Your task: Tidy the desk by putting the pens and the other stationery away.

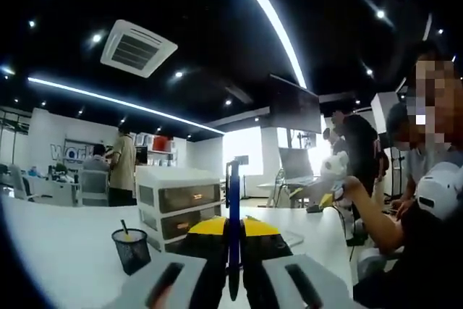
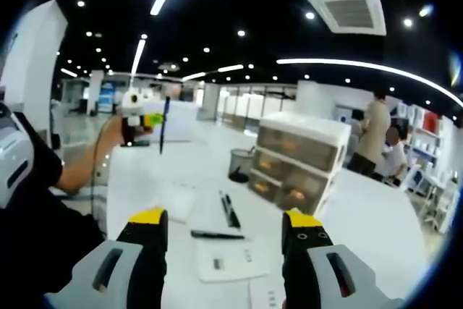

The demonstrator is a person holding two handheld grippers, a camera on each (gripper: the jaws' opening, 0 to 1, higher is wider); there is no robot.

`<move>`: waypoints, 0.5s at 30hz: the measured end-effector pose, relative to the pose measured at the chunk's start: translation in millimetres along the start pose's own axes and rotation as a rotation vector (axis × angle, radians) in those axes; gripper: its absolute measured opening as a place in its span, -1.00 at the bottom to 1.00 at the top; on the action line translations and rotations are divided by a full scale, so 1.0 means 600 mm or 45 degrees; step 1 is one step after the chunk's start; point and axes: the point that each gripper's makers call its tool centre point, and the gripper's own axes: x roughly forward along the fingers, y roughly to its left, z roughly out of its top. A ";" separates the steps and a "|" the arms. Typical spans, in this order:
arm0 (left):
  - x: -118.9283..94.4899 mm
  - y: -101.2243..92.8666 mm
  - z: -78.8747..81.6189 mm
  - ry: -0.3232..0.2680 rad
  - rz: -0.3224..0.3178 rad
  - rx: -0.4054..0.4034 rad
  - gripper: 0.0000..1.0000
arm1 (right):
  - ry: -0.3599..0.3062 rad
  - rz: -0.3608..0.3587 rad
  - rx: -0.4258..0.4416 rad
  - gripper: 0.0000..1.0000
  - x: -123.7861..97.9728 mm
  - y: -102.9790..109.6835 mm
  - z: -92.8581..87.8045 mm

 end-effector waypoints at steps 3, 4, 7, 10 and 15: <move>0.002 -0.003 0.001 0.003 0.000 0.005 -0.88 | -0.003 -0.003 0.001 0.21 -0.002 0.001 0.001; 0.002 -0.003 0.003 0.003 0.003 0.006 -0.88 | -0.003 -0.004 -0.002 0.21 -0.003 0.000 0.001; 0.001 -0.004 0.007 -0.002 0.008 0.003 -0.88 | -0.007 -0.002 -0.004 0.21 -0.003 0.000 0.002; 0.004 0.000 0.005 0.001 0.007 -0.004 -0.88 | -0.004 -0.003 -0.003 0.21 -0.002 0.000 0.001; 0.016 0.012 0.002 0.011 0.016 -0.017 -0.88 | -0.006 -0.001 -0.005 0.21 -0.001 0.001 0.003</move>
